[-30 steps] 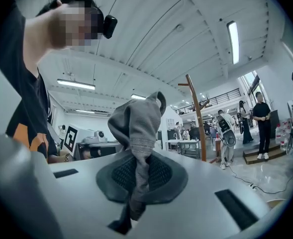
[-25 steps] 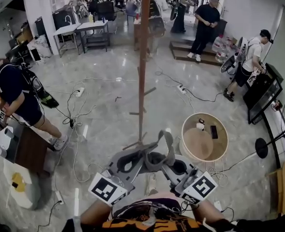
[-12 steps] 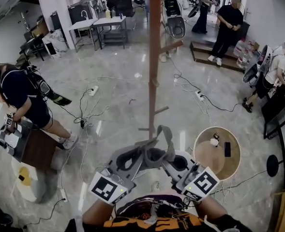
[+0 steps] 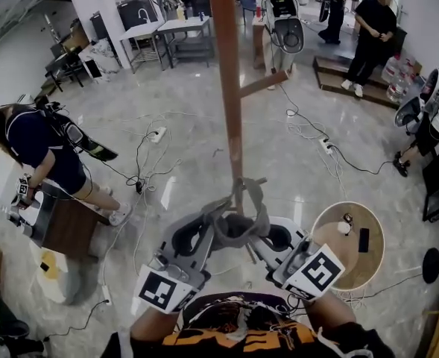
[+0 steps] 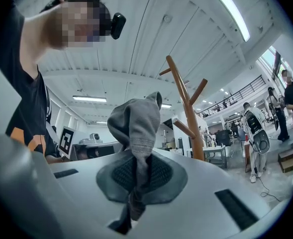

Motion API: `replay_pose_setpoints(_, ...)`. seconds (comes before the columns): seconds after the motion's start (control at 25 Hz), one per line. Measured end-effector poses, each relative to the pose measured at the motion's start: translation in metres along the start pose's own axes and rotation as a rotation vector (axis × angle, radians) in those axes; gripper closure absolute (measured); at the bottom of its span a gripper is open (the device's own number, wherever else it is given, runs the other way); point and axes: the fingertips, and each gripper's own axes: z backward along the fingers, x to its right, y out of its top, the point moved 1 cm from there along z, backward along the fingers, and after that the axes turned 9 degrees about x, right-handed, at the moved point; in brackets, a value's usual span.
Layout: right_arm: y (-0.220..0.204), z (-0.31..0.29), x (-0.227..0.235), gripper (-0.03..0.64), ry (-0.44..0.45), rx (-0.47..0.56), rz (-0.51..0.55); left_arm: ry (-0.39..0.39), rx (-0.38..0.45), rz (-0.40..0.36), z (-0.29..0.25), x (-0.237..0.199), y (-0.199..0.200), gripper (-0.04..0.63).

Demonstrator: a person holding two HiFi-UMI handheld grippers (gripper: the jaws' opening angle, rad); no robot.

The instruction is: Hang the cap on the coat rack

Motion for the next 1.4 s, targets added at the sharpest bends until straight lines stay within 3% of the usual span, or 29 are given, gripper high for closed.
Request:
replay_pose_setpoints(0.16,-0.002,-0.012,0.013,0.600,0.024,-0.006,-0.005,0.022,0.016,-0.034,-0.006,-0.014,-0.003,0.548)
replay_pose_setpoints(0.36,-0.002,-0.019,0.025,0.600,0.034,-0.015,0.003,0.020,0.030,-0.010,-0.017,-0.021,-0.003,0.548)
replay_pose_setpoints(0.6,-0.005,-0.028,0.042,0.600,-0.013,-0.032,-0.017,-0.023,0.008,-0.014,-0.029,-0.033,-0.006,0.548)
replay_pose_setpoints(0.92,-0.005,-0.042,0.069,0.600,-0.055,-0.061,0.010,-0.016,0.034,0.014,-0.046,-0.049,-0.007,0.548)
replay_pose_setpoints(1.4,-0.049,-0.056,0.099,0.600,-0.155,-0.147,-0.013,-0.039,-0.019,-0.021,-0.054,-0.069,-0.040,0.548)
